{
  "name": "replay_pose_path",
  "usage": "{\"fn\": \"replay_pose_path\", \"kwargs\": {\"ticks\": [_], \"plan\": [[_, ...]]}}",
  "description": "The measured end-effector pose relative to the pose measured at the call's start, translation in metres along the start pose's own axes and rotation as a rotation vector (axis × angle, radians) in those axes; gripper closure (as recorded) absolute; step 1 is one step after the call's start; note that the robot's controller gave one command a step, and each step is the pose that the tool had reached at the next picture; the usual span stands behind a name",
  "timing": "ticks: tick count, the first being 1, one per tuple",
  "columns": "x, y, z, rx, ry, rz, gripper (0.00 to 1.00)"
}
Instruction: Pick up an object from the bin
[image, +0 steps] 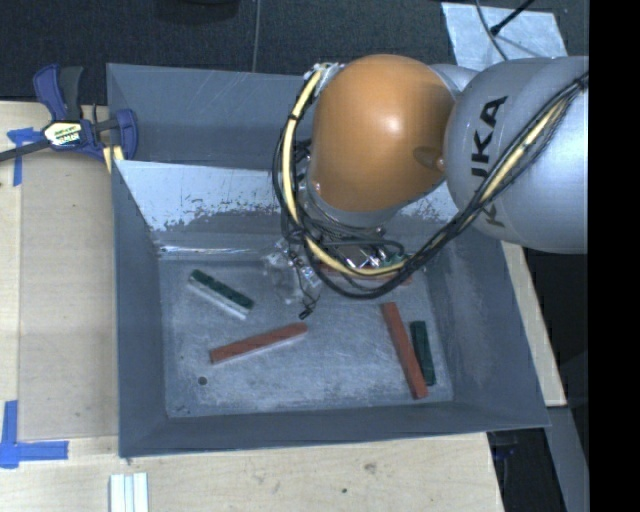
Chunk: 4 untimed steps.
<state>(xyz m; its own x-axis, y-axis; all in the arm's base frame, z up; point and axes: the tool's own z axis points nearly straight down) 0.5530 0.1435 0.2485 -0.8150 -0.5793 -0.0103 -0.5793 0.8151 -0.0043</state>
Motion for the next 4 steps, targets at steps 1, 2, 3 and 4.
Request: {"fn": "replay_pose_path", "kwargs": {"ticks": [1, 2, 3, 4], "plan": [[0.001, 0.001, 0.003, -0.004, 0.007, 0.001, 0.00], [-0.053, -0.013, 0.175, -0.004, 0.005, -0.312, 0.00], [-0.030, 0.068, 0.176, -0.006, 0.004, -0.476, 0.00], [0.027, 0.084, 0.137, -0.008, 0.008, -0.517, 0.00]]}}
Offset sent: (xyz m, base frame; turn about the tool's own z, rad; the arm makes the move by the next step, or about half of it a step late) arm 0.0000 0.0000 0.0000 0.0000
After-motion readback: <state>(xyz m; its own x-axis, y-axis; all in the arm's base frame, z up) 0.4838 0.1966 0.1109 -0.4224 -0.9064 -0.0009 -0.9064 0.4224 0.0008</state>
